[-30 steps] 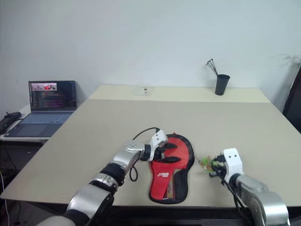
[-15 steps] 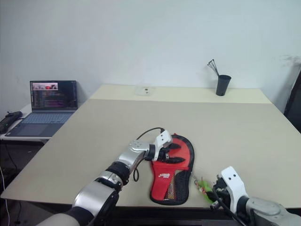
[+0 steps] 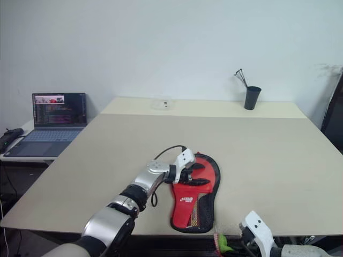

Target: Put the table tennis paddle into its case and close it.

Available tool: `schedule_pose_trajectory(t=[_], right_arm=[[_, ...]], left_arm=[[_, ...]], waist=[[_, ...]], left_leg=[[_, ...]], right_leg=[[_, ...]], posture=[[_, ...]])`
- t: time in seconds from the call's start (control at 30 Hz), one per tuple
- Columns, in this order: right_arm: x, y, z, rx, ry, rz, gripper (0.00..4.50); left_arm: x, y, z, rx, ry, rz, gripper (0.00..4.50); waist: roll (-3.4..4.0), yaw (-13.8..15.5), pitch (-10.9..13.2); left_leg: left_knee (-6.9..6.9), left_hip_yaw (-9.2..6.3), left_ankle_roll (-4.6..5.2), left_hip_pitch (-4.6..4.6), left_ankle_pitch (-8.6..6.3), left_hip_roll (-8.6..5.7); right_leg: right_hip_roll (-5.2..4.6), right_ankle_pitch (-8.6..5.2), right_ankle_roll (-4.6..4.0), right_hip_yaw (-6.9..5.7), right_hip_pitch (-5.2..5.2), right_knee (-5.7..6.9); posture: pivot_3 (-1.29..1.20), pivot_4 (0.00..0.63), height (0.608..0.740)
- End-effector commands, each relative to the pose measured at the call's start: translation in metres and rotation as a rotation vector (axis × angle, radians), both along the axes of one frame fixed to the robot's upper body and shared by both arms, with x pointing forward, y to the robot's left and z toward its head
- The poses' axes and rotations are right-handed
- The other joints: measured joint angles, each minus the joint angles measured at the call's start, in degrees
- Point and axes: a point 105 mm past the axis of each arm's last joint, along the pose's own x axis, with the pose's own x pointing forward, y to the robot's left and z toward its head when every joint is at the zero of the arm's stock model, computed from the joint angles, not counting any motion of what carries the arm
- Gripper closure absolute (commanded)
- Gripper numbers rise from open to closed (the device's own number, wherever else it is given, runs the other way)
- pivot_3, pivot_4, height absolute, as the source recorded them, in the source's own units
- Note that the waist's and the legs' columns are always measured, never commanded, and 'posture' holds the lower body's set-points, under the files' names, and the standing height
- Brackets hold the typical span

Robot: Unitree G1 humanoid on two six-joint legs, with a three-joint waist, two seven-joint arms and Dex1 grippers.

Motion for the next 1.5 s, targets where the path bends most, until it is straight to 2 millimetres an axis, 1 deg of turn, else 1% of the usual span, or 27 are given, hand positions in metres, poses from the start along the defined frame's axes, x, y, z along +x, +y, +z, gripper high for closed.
schedule_pose_trajectory(t=[0.03, 0.13, 0.2, 0.3, 0.4, 0.5, 0.6, 0.67, 0.7, 0.8, 0.83, 0.87, 0.93, 1.03, 1.1, 1.13, 1.2, 1.27, 1.37, 1.43, 1.5], right_arm=[[-0.005, 0.010, 0.002, 0.035, -0.001, 0.062, 4.47], [0.000, 0.006, -0.002, 0.027, -0.003, 0.051, 4.47], [0.000, 0.005, -0.003, 0.036, 0.000, 0.068, 4.47], [-0.001, 0.002, -0.003, 0.053, -0.006, 0.094, 3.66], [0.002, -0.002, 0.000, 0.063, -0.041, 0.112, 2.63], [0.012, -0.005, 0.018, 0.145, -0.103, 0.126, 1.58], [0.029, -0.018, 0.032, 0.138, -0.190, 0.106, 1.58], [0.054, -0.028, 0.041, 0.113, -0.288, 0.047, 1.58], [0.074, -0.033, 0.049, 0.105, -0.358, 0.002, 1.58], [0.118, -0.041, 0.066, 0.090, -0.510, -0.090, 1.58], [0.134, -0.039, 0.075, 0.122, -0.576, -0.111, 1.58], [0.148, -0.039, 0.080, 0.118, -0.635, -0.119, 1.58], [0.166, -0.034, 0.085, 0.109, -0.694, -0.108, 1.58], [0.185, -0.031, 0.088, 0.125, -0.703, -0.101, 1.58], [0.195, -0.032, 0.088, 0.137, -0.705, -0.094, 1.58], [0.199, -0.031, 0.089, 0.137, -0.709, -0.085, 1.58], [0.205, -0.036, 0.089, 0.134, -0.709, -0.069, 1.58], [0.211, -0.044, 0.088, 0.113, -0.716, -0.058, 1.58], [0.216, -0.055, 0.087, 0.061, -0.717, -0.037, 1.58], [0.220, -0.071, 0.088, 0.009, -0.727, -0.046, 1.58], [0.220, -0.081, 0.093, -0.018, -0.742, -0.053, 1.58]], left_arm=[[-0.008, 0.009, -0.028, 0.072, 0.071, 0.022, 0.79], [-0.007, 0.010, -0.028, 0.072, 0.068, 0.025, 0.79], [-0.007, 0.010, -0.028, 0.072, 0.067, 0.027, 0.79], [-0.007, 0.008, -0.027, 0.068, 0.064, 0.027, 0.79], [-0.009, 0.007, -0.028, 0.064, 0.064, 0.023, 0.79], [-0.009, 0.005, -0.027, 0.052, 0.058, 0.025, 0.79], [-0.005, 0.007, -0.021, 0.034, 0.037, 0.041, 0.79], [-0.002, 0.009, -0.012, 0.010, 0.023, 0.045, 0.79], [-0.001, 0.012, -0.005, -0.009, 0.009, 0.040, 0.79], [-0.001, 0.019, 0.014, -0.061, -0.017, 0.017, 0.79], [-0.002, 0.027, 0.026, -0.091, -0.033, 0.011, 0.79], [-0.004, 0.034, 0.036, -0.117, -0.042, 0.012, 0.79], [-0.009, 0.052, 0.045, -0.129, -0.041, 0.035, 0.79], [-0.020, 0.084, 0.050, -0.119, -0.049, 0.094, 0.79], [-0.028, 0.105, 0.058, -0.146, -0.064, 0.154, 0.79], [-0.033, 0.115, 0.064, -0.173, -0.075, 0.188, 0.79], [-0.039, 0.130, 0.073, -0.219, -0.094, 0.262, 0.79], [-0.044, 0.139, 0.077, -0.248, -0.104, 0.324, 0.79], [-0.054, 0.151, 0.076, -0.225, -0.125, 0.379, 0.79], [-0.055, 0.150, 0.076, -0.216, -0.131, 0.395, 0.79], [-0.052, 0.147, 0.077, -0.191, -0.141, 0.378, 0.79]], waist=[[-0.03, 0.0, 0.0], [-0.05, 0.0, 0.0], [-0.06, 0.0, 0.0], [-0.08, 0.0, 0.0], [-0.09, -0.1, 0.0], [-0.12, -0.1, 0.0], [-0.13, -0.1, 0.0], [-0.27, -0.3, 0.1], [-0.37, -0.4, 0.2], [-0.43, -1.3, 0.4], [-0.45, -1.6, 0.6], [-0.59, -2.1, 0.7], [-0.61, -2.6, 0.9], [-0.55, -2.8, 1.0], [-0.47, -2.8, 1.0], [-0.44, -2.7, 1.0], [-0.40, -2.6, 1.1], [-0.39, -2.3, 1.1], [-0.38, -1.9, 1.1], [-0.38, -1.4, 1.1], [-0.38, -1.2, 1.1]], left_leg=[[0.00, 0.00, 0.00, 0.00, 0.00, 0.00], [0.00, -0.01, -0.01, 0.00, -0.01, 0.00], [0.00, -0.01, -0.01, 0.00, -0.01, 0.00], [0.00, 0.00, -0.01, 0.00, -0.01, 0.00], [0.00, -0.01, -0.01, 0.00, -0.01, 0.01], [0.01, -0.01, -0.02, 0.01, -0.01, 0.00], [0.02, 0.00, -0.02, 0.02, -0.01, -0.02], [0.02, 0.01, -0.02, 0.01, -0.01, -0.03], [0.01, 0.03, -0.02, 0.03, -0.01, 0.01], [0.00, 0.01, -0.02, 0.03, -0.01, 0.03], [-0.03, 0.02, -0.02, 0.04, -0.01, 0.07], [-0.07, 0.01, -0.02, 0.01, 0.00, 0.08], [-0.11, 0.04, -0.02, -0.13, -0.01, 0.14], [-0.12, 0.07, -0.03, -0.89, 0.00, 0.21], [-0.12, 0.01, -0.01, -0.93, -0.01, 0.32], [-0.17, -0.02, 0.01, -0.94, -0.02, 0.36], [-0.17, -0.01, 0.03, -0.96, -0.04, 0.37], [-0.11, -0.01, 0.03, -0.96, -0.04, 0.26], [0.01, 0.03, 0.03, -0.89, -0.04, 0.17], [0.04, 0.08, 0.03, -0.80, -0.04, 0.13], [0.07, 0.15, 0.02, -0.81, -0.03, 0.11]], right_leg=[[0.00, 0.00, 0.00, 0.00, 0.00, 0.00], [0.00, -0.03, -0.05, -0.01, 0.00, 0.00], [0.00, -0.06, -0.10, -0.01, 0.00, -0.01], [0.00, -0.06, -0.11, -0.01, 0.00, -0.01], [0.00, -0.07, -0.11, -0.02, 0.00, -0.02], [0.00, -0.07, -0.10, 0.00, 0.00, -0.01], [0.00, -0.09, -0.14, 0.04, 0.00, -0.01], [0.00, -0.09, -0.14, 0.04, 0.00, -0.02], [0.01, -0.09, -0.14, 0.04, 0.00, -0.02], [0.04, -0.10, -0.17, 0.07, -0.05, 0.01], [0.05, -0.10, -0.16, 0.09, -0.06, 0.01], [0.07, -0.06, -0.11, 0.13, -0.13, 0.04], [0.22, 0.02, 0.01, 0.20, -0.30, 0.06], [0.43, -0.07, -0.16, 0.32, -1.03, 0.24], [0.45, -0.01, -0.28, 0.27, -1.09, 0.33], [0.43, 0.08, -0.48, 0.25, -1.11, 0.32], [0.37, 0.07, -0.49, 0.26, -1.12, 0.28], [0.21, 0.02, -0.40, 0.25, -1.08, 0.28], [0.12, -0.06, -0.18, 0.36, -1.00, 0.21], [0.08, -0.03, -0.13, 0.37, -0.93, 0.21], [0.09, 0.02, -0.10, 0.37, -0.93, 0.24]], posture=[[0.00, 0.150, 0.740], [0.00, 0.150, 0.740], [0.00, 0.150, 0.740], [0.00, 0.150, 0.740], [0.00, 0.150, 0.740], [0.00, 0.150, 0.740], [0.00, 0.150, 0.740], [0.00, 0.150, 0.740], [0.00, 0.150, 0.740], [0.00, 0.150, 0.740], [0.00, 0.150, 0.740], [0.00, 0.150, 0.740], [0.00, 0.150, 0.740], [0.00, 0.150, 0.740], [0.00, 0.150, 0.740], [0.00, 0.150, 0.740], [0.00, 0.150, 0.740], [0.00, 0.150, 0.740], [0.00, 0.150, 0.740], [0.00, 0.150, 0.740], [0.00, 0.150, 0.740]])
